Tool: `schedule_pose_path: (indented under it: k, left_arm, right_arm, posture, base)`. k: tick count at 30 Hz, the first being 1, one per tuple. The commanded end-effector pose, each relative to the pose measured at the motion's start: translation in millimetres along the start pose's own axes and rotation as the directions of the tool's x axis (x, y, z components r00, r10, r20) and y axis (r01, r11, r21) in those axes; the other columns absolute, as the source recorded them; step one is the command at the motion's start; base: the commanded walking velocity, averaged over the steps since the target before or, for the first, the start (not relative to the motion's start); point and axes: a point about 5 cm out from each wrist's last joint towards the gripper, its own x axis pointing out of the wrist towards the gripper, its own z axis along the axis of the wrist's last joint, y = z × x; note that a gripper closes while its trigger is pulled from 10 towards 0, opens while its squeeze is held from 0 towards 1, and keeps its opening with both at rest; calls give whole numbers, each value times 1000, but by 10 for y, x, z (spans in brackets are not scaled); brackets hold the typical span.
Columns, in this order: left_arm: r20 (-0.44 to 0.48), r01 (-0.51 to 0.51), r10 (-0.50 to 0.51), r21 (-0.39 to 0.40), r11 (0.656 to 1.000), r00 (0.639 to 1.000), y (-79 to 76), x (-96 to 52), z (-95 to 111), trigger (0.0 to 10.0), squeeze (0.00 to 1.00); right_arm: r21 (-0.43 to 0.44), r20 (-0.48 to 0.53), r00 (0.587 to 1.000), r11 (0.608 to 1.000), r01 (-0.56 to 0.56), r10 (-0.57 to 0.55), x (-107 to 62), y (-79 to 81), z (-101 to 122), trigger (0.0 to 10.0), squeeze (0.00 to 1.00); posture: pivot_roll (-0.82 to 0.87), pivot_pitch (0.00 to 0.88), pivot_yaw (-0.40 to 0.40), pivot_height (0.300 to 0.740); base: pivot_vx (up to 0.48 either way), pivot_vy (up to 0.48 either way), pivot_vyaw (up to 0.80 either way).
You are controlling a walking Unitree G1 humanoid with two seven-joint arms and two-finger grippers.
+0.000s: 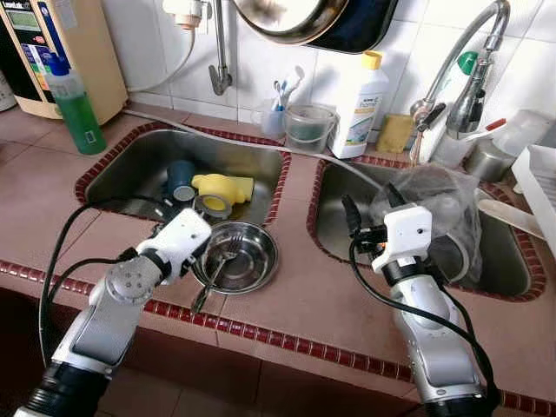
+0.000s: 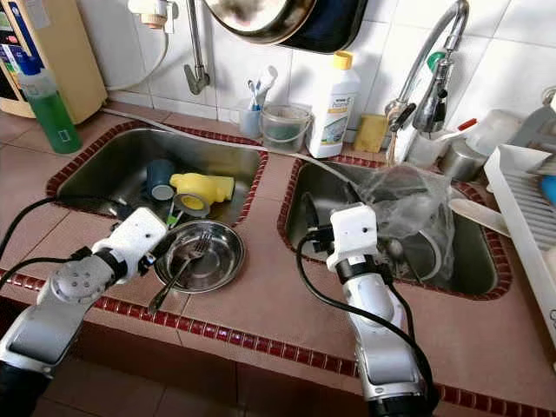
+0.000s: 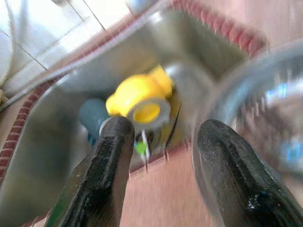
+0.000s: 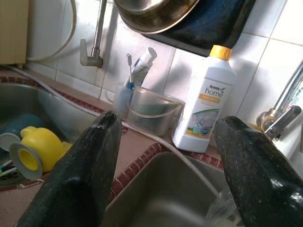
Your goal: Kitchen organization
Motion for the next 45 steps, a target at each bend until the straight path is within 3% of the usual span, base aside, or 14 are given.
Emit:
schedule_pose_path:
  k: [1,4,8,11,16,21,25,29,33,34,35,39,43,45]
  left_arm:
    - [154,-11,18,-47,999,988,41,-8,293,10000,0]
    - [204,64,-39,-114,991,978,-53,-47,371,10000,0]
    - [202,123,-97,-120,985,974,-133,-79,367,10000,0]
    - [136,199,-179,-150,968,974,-240,-127,309,10000,0]
    - [29,235,-235,-252,939,972,-298,-142,215,10000,0]
    - [-25,234,-252,-287,929,968,-284,-145,200,10000,0]
    - [-123,221,-263,-280,934,957,-218,-149,188,10000,0]
    - [-124,225,-265,-267,937,956,-185,-161,245,10000,0]
    - [-125,223,-263,-263,939,957,-174,-166,258,10000,0]
    - [-130,218,-258,-261,940,957,-157,-167,275,10000,0]
    - [-132,216,-256,-261,941,958,-140,-171,288,10000,0]
    - [-125,215,-252,-248,944,960,-101,-178,322,10000,0]
    - [-107,231,-262,-238,944,959,-81,-190,356,10000,0]
    - [-109,243,-273,-229,943,956,-78,-204,370,10000,0]
  right_arm:
    - [6,-1,1000,1000,-4,4,34,4,8,10000,0]
    - [10,-5,1000,1000,-12,12,17,22,-1,10000,0]
    - [11,-7,1000,1000,-14,14,5,28,-7,10000,0]
    - [12,-11,1000,1000,-15,15,-8,31,-12,10000,0]
    - [12,-12,1000,1000,-15,15,-8,37,-12,10000,0]
    - [14,-11,1000,1000,-15,16,-8,43,-15,10000,0]
    - [25,-9,998,998,-54,54,-20,99,8,10000,0]
    - [105,-27,982,978,-183,186,-153,268,28,10000,0]
    - [136,-35,969,962,-238,245,-263,329,36,10000,0]
    - [140,-44,956,950,-280,289,-392,355,33,10000,0]
    - [150,-49,941,934,-323,334,-511,359,33,10000,0]
    - [197,-71,918,908,-371,390,-667,327,63,10000,0]
    - [215,-83,909,898,-383,407,-731,290,94,10000,0]
    - [237,-110,884,876,-420,454,-806,280,93,10000,0]
  posture:
    - [95,19,-52,740]
    - [94,21,-50,740]
    - [93,23,-48,740]
    - [94,26,-47,740]
    - [96,25,-44,740]
    - [100,21,-43,740]
    - [99,15,-41,740]
    - [98,14,-41,740]
    - [95,15,-39,740]
    - [95,15,-39,740]
    - [90,20,-36,740]
    - [82,29,-28,740]
    - [77,33,-27,740]
    - [74,35,-25,740]
  base:
    - [0,0,0]
    - [0,0,0]
    - [0,0,0]
    - [0,0,0]
    - [0,0,0]
    - [0,0,0]
    - [0,0,0]
    - [0,0,0]
    - [0,0,0]
    - [0,0,0]
    - [0,0,0]
    - [0,0,0]
    - [0,0,0]
    - [0,0,0]
